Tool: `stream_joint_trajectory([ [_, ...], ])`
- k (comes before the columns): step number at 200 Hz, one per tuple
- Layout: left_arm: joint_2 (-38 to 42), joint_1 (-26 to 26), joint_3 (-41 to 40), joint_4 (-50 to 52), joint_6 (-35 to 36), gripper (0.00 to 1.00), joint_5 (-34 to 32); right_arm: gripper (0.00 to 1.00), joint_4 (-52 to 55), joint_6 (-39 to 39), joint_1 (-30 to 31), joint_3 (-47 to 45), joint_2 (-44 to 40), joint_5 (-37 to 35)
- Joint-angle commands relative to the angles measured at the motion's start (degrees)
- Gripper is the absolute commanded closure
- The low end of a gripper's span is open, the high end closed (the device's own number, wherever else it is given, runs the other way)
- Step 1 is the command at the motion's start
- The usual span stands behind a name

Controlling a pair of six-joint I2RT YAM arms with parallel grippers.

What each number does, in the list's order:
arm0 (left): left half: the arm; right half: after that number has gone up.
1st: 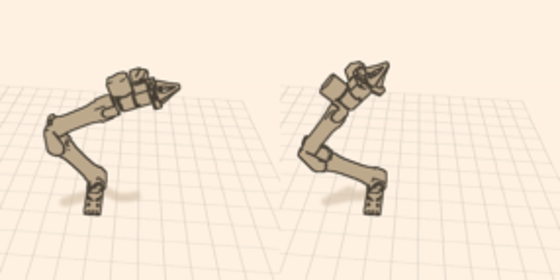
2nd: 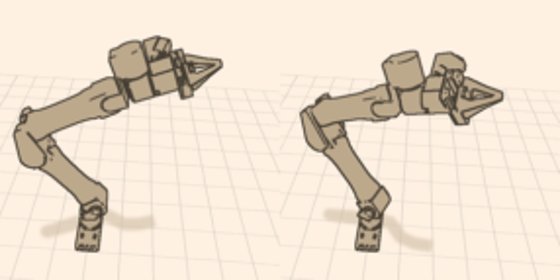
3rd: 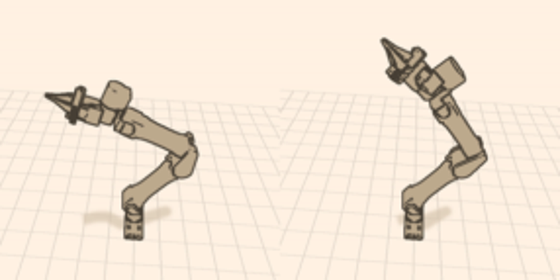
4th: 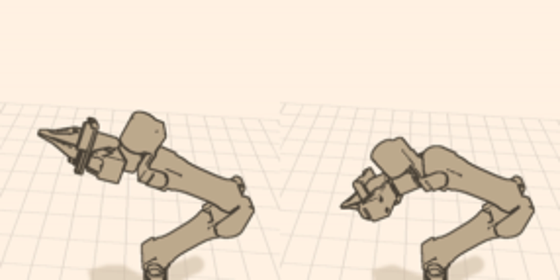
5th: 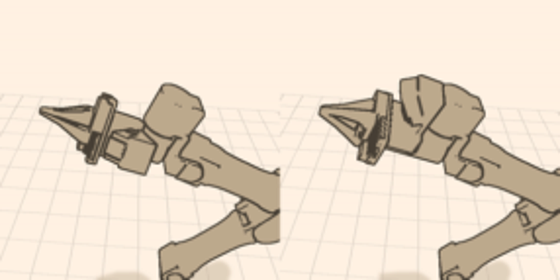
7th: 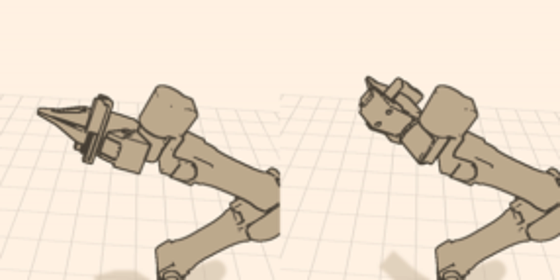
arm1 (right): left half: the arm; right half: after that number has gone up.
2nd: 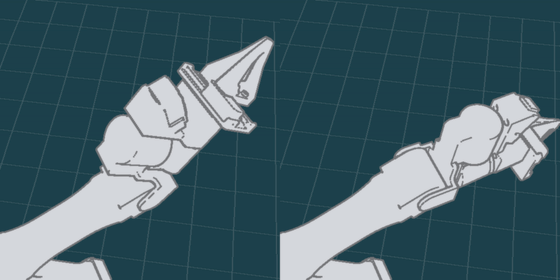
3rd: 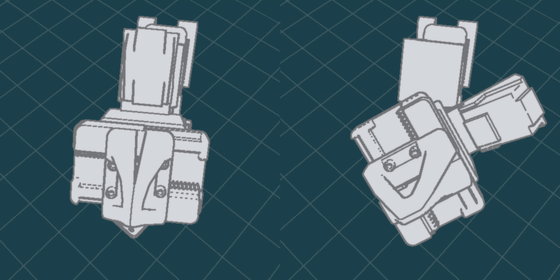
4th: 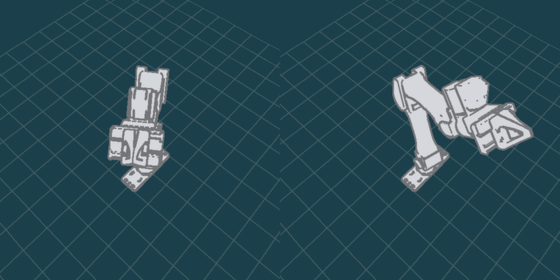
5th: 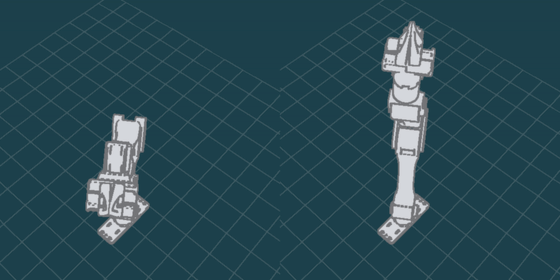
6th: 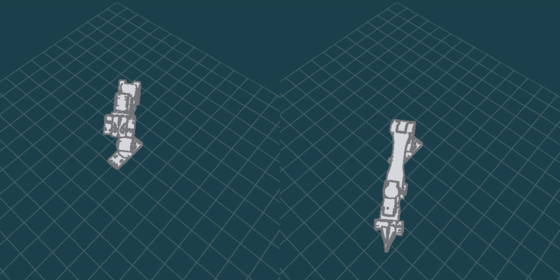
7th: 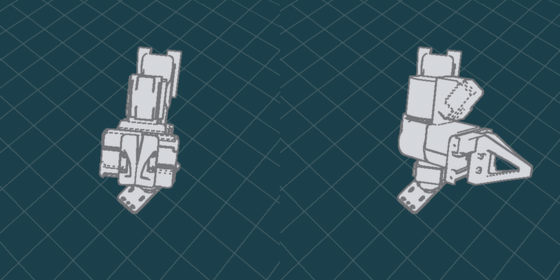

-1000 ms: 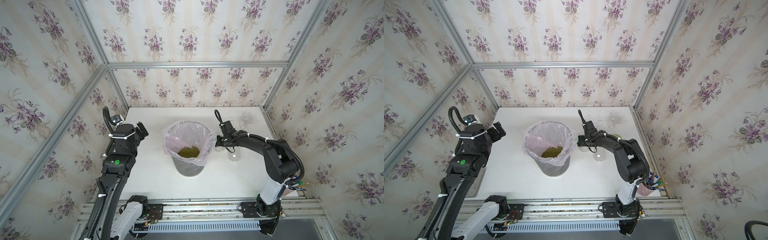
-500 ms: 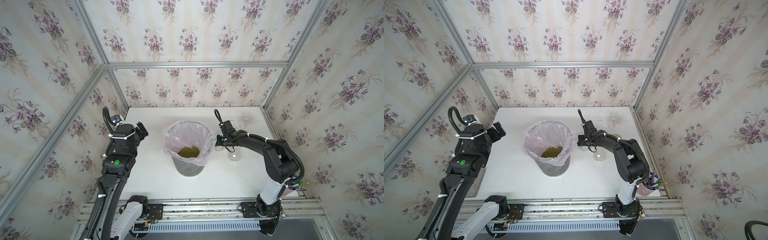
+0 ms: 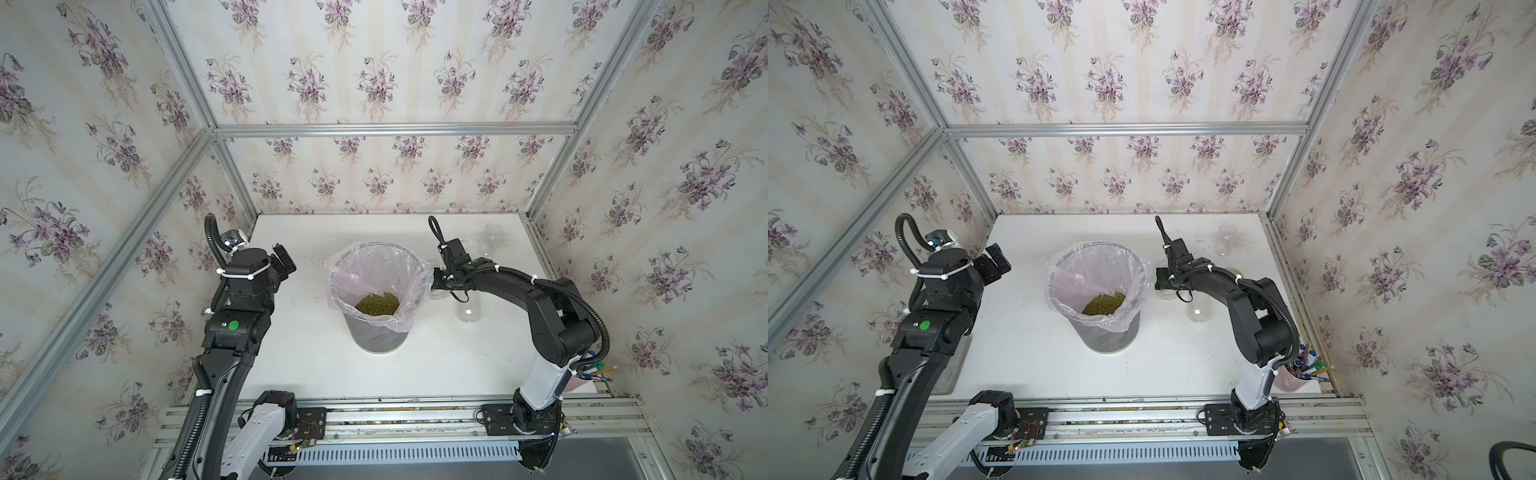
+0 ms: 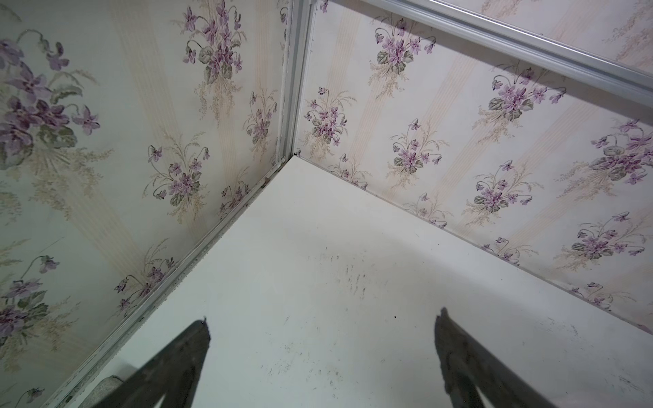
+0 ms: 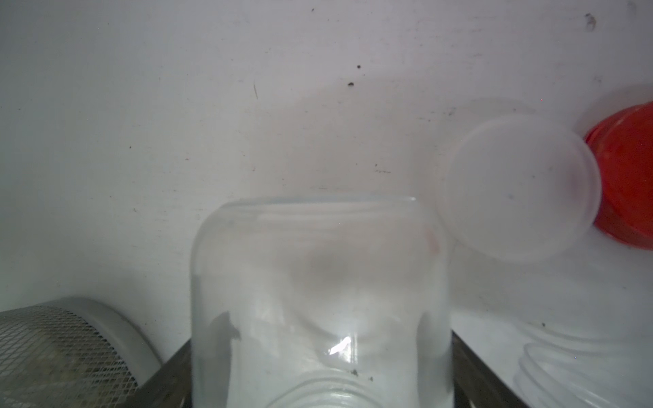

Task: Empty moldy mung beans from jars
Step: Place the jar at the center of the board.

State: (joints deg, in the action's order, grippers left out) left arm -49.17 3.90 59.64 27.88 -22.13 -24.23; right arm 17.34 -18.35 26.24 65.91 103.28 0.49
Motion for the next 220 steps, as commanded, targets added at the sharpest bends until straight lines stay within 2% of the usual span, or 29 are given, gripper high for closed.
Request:
stream_joint_trajectory([
  [1, 0.15, -0.03, 0.04, -0.84, -0.72, 0.00, -1.26, 0.36, -0.15, -0.02, 0.06, 0.69, 0.50, -1.10],
  [116, 0.67, -0.03, -0.05, -0.81, -0.55, 0.00, -1.87, 0.29, 3.86, 0.31, 0.17, 4.41, 5.08, -0.39],
  [170, 0.81, -0.03, -0.05, -0.81, -0.55, 0.00, -1.96, 0.15, 4.82, 0.51, 0.14, 4.87, 4.98, -0.40],
  [188, 0.84, -0.03, -0.14, -0.81, -0.55, 0.00, -2.05, 0.01, 5.23, 0.51, 0.13, 5.18, 5.16, -0.24],
  [220, 0.90, -0.03, -0.13, -0.81, -0.55, 0.00, -2.04, 0.01, 5.31, 0.51, 0.14, 5.28, 5.03, -0.25],
])
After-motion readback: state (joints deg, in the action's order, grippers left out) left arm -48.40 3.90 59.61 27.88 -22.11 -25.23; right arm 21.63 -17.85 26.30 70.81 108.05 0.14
